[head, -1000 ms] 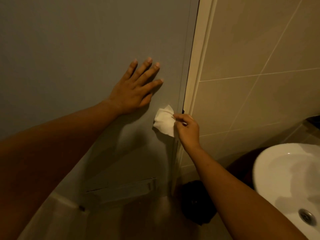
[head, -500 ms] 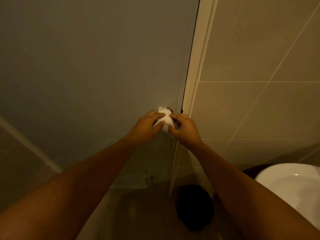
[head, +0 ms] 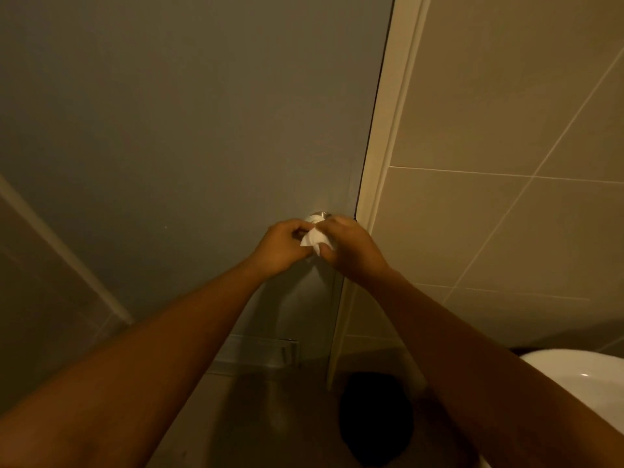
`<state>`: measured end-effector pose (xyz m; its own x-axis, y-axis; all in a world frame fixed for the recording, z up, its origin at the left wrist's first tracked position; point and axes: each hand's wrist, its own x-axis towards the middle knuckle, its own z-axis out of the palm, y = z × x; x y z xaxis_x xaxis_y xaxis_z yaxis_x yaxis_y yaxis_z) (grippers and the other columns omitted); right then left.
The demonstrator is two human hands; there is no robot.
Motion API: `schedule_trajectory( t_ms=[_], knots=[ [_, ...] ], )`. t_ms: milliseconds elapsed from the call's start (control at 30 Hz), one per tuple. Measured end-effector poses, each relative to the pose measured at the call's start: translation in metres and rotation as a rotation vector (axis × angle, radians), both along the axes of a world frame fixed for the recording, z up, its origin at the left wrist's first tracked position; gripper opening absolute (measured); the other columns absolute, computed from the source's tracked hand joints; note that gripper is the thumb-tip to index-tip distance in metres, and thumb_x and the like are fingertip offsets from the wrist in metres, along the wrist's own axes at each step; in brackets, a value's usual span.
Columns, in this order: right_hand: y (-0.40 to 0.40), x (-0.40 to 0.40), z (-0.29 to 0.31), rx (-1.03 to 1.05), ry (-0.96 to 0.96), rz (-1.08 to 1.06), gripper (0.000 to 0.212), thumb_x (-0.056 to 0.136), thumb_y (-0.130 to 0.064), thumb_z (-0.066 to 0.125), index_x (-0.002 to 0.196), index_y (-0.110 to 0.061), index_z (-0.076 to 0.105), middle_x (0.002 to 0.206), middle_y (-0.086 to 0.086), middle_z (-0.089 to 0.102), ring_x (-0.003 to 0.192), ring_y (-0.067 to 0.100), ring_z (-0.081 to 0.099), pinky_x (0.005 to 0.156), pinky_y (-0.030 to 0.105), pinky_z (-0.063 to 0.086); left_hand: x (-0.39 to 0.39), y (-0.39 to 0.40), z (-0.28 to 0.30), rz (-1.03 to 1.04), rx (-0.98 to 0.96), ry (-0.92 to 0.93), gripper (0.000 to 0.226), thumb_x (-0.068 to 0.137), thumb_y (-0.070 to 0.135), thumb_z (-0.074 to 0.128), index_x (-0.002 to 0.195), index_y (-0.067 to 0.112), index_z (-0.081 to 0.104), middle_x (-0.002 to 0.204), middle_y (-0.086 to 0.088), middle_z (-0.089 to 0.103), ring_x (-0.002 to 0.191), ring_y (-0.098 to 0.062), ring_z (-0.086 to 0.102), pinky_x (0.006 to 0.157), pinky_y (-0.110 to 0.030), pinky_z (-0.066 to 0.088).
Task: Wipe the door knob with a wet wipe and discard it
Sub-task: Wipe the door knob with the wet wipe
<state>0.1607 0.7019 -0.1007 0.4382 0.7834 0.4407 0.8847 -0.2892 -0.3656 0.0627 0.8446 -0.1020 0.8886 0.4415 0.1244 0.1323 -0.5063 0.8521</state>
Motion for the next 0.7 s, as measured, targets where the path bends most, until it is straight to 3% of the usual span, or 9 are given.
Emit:
schedule_trajectory(
  t_ms=[133, 200, 300, 400, 467, 567, 700],
  knots=[
    [0.004, 0.009, 0.001, -0.104, -0.051, 0.033, 0.038, 0.085, -0.026, 0.065, 0.120, -0.011, 0.063, 0.122, 0.012, 0.062, 0.110, 0.028, 0.056, 0.090, 0.033, 0.044, 0.000, -0.006, -0.014, 0.094, -0.242, 0.007, 0.041, 0.074, 0.003, 0.078, 0.112, 0.012, 0.068, 0.093, -0.003, 0.074, 0.087, -0.018, 0.071, 0.085, -0.035, 0.059],
    [-0.001, 0.007, -0.013, 0.007, 0.076, -0.041, 0.040, 0.086, -0.030, 0.067, 0.121, -0.012, 0.063, 0.121, 0.011, 0.062, 0.105, 0.024, 0.058, 0.086, 0.029, 0.045, 0.000, -0.007, -0.013, 0.102, -0.144, -0.021, 0.044, 0.074, 0.005, 0.078, 0.117, 0.010, 0.069, 0.101, -0.006, 0.074, 0.092, -0.019, 0.070, 0.089, -0.034, 0.058],
    [-0.006, -0.008, -0.034, 0.302, 0.384, -0.124, 0.035, 0.084, -0.029, 0.072, 0.115, -0.015, 0.066, 0.103, 0.000, 0.067, 0.087, 0.007, 0.059, 0.076, 0.018, 0.045, 0.001, -0.005, 0.000, -0.009, 0.123, -0.087, 0.040, 0.077, 0.009, 0.076, 0.117, 0.012, 0.070, 0.114, -0.006, 0.069, 0.101, -0.014, 0.065, 0.085, -0.013, 0.049],
    [-0.001, -0.026, -0.045, 0.388, 0.580, -0.182, 0.029, 0.087, -0.025, 0.067, 0.115, -0.017, 0.065, 0.092, -0.010, 0.065, 0.079, 0.003, 0.063, 0.071, 0.015, 0.050, 0.004, -0.004, 0.010, -0.105, 0.287, -0.051, 0.040, 0.079, 0.012, 0.075, 0.119, 0.012, 0.070, 0.120, -0.005, 0.064, 0.108, -0.012, 0.058, 0.091, -0.017, 0.044],
    [0.000, -0.029, -0.046, 0.375, 0.561, -0.203, 0.028, 0.088, -0.023, 0.067, 0.115, -0.014, 0.065, 0.093, -0.007, 0.065, 0.082, 0.010, 0.063, 0.073, 0.019, 0.051, 0.004, -0.004, 0.012, -0.088, 0.277, -0.024, 0.046, 0.077, 0.013, 0.077, 0.122, 0.012, 0.068, 0.120, -0.006, 0.064, 0.106, -0.012, 0.058, 0.091, -0.019, 0.045],
    [-0.004, -0.017, -0.033, 0.298, 0.360, -0.176, 0.036, 0.084, -0.025, 0.072, 0.114, -0.008, 0.065, 0.100, 0.004, 0.066, 0.087, 0.014, 0.059, 0.076, 0.027, 0.050, 0.000, 0.000, 0.006, -0.020, 0.120, 0.028, 0.046, 0.076, 0.014, 0.079, 0.121, 0.009, 0.068, 0.114, -0.009, 0.070, 0.100, -0.016, 0.065, 0.085, -0.024, 0.051],
    [-0.001, 0.003, -0.009, 0.037, 0.081, -0.056, 0.044, 0.082, -0.023, 0.070, 0.123, -0.009, 0.062, 0.120, 0.013, 0.061, 0.106, 0.027, 0.058, 0.086, 0.026, 0.043, -0.003, -0.013, -0.014, 0.086, -0.255, 0.130, 0.033, 0.079, 0.009, 0.076, 0.110, 0.003, 0.068, 0.105, -0.022, 0.073, 0.093, -0.028, 0.071, 0.091, -0.044, 0.058]
  ],
)
